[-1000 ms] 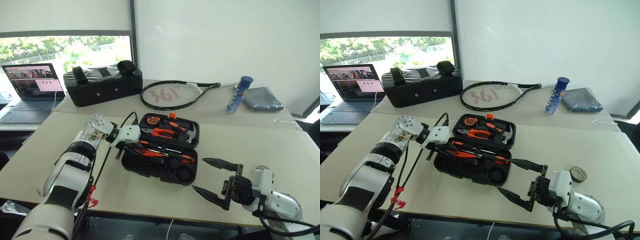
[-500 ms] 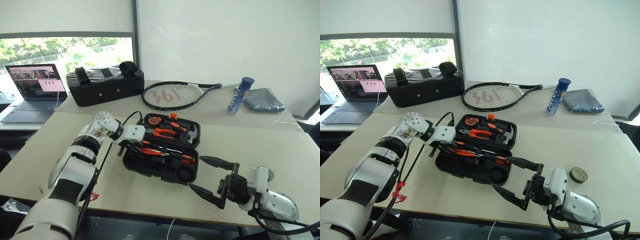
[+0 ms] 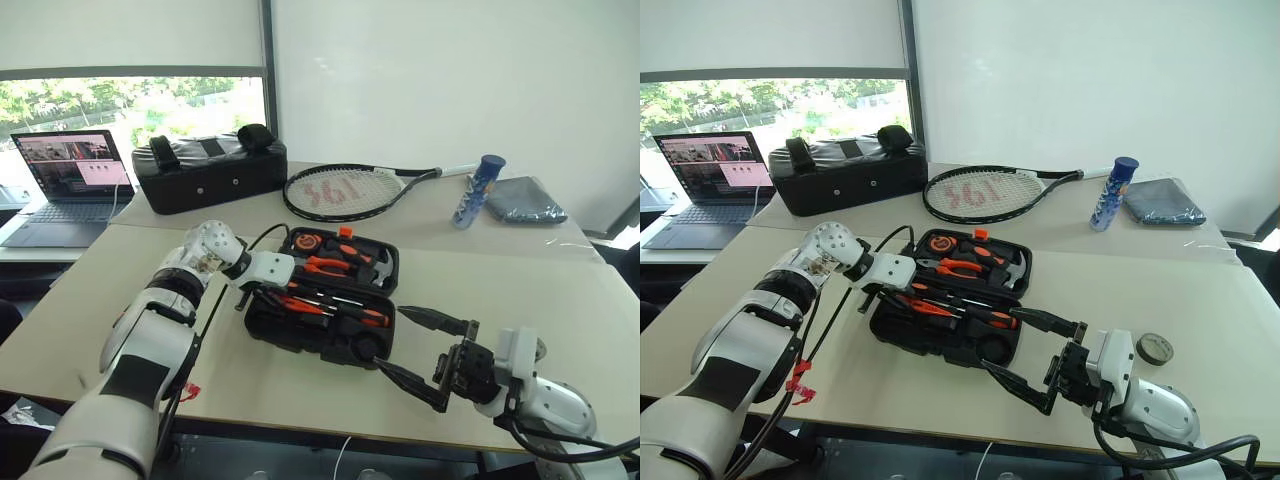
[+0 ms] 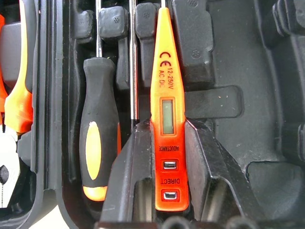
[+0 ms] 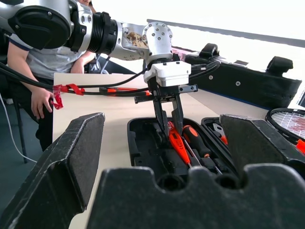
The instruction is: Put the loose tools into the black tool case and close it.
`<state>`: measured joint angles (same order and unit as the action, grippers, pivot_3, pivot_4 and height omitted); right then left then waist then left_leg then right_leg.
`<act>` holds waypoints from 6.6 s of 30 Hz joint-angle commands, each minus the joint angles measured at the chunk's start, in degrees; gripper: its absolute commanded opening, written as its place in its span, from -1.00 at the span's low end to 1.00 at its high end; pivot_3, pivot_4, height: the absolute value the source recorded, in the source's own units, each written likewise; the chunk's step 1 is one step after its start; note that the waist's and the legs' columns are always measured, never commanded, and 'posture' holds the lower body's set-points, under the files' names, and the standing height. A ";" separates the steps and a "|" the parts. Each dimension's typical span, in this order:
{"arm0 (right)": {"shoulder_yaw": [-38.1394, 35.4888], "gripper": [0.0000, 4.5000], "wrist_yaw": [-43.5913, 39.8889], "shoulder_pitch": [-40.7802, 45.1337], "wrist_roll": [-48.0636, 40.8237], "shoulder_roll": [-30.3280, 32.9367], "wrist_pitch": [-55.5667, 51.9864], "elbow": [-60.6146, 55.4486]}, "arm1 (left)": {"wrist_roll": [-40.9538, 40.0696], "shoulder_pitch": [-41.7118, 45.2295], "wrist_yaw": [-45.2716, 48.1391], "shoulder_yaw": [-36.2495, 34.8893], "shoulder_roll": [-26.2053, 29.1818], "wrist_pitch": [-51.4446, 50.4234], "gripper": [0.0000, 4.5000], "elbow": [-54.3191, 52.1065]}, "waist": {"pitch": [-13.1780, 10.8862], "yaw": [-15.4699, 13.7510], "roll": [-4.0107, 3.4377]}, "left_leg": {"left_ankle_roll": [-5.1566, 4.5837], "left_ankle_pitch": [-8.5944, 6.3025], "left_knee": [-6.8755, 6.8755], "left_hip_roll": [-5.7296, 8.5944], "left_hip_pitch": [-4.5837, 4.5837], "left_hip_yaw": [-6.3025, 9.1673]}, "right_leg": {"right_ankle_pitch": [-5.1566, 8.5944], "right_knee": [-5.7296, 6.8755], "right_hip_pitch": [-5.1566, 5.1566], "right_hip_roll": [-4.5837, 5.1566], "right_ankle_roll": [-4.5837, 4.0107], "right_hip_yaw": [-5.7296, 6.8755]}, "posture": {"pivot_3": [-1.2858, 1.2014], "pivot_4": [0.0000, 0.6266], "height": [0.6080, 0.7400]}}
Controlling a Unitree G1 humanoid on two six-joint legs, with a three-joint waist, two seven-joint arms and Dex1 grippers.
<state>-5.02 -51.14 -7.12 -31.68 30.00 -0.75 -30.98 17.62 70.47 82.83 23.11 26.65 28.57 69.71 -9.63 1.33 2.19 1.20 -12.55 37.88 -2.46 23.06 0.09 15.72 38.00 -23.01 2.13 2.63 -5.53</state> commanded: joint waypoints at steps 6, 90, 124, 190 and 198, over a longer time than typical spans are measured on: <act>-0.07 1.00 -0.23 0.67 -0.33 0.59 0.32 -1.08 | 4.36 0.63 -1.17 2.42 1.43 -1.82 -0.81 0.77 | 0.00 1.00 0.00 | -0.06 0.06 0.00 -0.01 -0.45 0.01 | -0.01 0.02 0.45 -0.02 -0.01 0.00 | 0.03 -0.52 1.00; 0.86 1.00 -4.01 -0.65 1.75 -0.58 4.78 5.47 | -21.79 -12.62 4.32 -5.62 1.99 -4.75 -0.99 -17.48 | -0.01 0.88 -0.01 | -0.09 0.03 0.01 0.03 0.30 0.07 | -0.23 -0.09 -0.18 0.01 -0.36 0.01 | 0.03 -0.52 1.00; 1.87 1.00 -2.99 -1.47 1.82 -1.15 4.82 5.07 | -13.53 -12.44 1.81 -6.05 1.78 -5.09 -0.99 -14.42 | -0.01 0.90 -0.01 | -0.07 0.05 0.02 0.04 0.20 0.08 | -0.16 -0.01 -0.11 0.01 -0.23 0.00 | 0.03 -0.52 1.00; 2.15 1.00 -1.91 -1.75 2.46 -2.29 5.08 4.77 | -11.11 -14.95 -2.16 -5.10 0.74 -12.50 -0.99 -20.61 | 0.05 1.06 -0.08 | -0.07 0.05 0.02 0.04 0.17 0.08 | -0.11 0.00 -0.09 0.01 -0.16 -0.01 | 0.03 -0.52 1.00; 2.21 1.00 -1.84 -1.78 2.62 -2.51 5.15 4.86 | -18.30 -15.05 1.41 -9.68 0.87 -12.42 -0.99 -23.93 | 0.04 1.05 -0.08 | -0.07 0.05 0.02 0.04 0.20 0.08 | -0.11 0.00 -0.11 0.01 -0.17 -0.01 | 0.03 -0.52 1.00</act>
<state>-2.58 -53.26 -8.89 -28.75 27.72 2.67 -23.73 2.95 55.23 81.92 16.08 26.89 16.79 48.22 -9.59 2.38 2.11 1.13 -12.51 37.90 -2.42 23.27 0.17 15.61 37.99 -23.13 2.14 2.46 -5.54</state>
